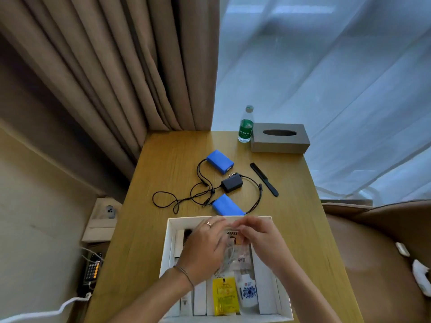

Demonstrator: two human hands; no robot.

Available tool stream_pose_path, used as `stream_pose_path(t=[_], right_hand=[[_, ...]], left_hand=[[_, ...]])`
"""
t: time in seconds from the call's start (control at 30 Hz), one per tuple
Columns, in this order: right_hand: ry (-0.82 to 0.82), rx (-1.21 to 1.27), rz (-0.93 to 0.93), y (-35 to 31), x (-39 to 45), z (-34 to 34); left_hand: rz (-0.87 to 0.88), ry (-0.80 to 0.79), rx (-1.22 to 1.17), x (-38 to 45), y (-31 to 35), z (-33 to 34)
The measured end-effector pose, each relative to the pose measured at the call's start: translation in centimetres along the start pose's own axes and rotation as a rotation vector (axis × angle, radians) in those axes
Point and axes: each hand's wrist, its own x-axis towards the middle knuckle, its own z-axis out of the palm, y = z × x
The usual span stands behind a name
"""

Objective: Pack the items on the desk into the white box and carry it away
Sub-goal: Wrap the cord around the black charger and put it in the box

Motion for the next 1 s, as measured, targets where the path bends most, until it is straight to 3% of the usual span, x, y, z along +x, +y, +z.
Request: stream_pose_path(t=[0.13, 0.27, 0.5, 1.0], right_hand=[[0.044, -0.024, -0.010, -1.8, 2.5, -1.1], [0.094, -0.044, -0.027, -3.0, 5.3, -2.6], [0.182, 0.110, 0.137, -1.8, 10.5, -6.3], [0.083, 0.123, 0.199, 3.2, 14.7, -9.8]], left_hand=[[-0.021, 0.007, 0.030, 3.6, -1.2, -1.9], [-0.150, -0.036, 0.031, 7.2, -2.7, -2.2], [-0.286, -0.152, 0.176, 13.7, -4.7, 0.9], [-0.559, -0.331, 0.563, 23.0, -7.6, 9.5]])
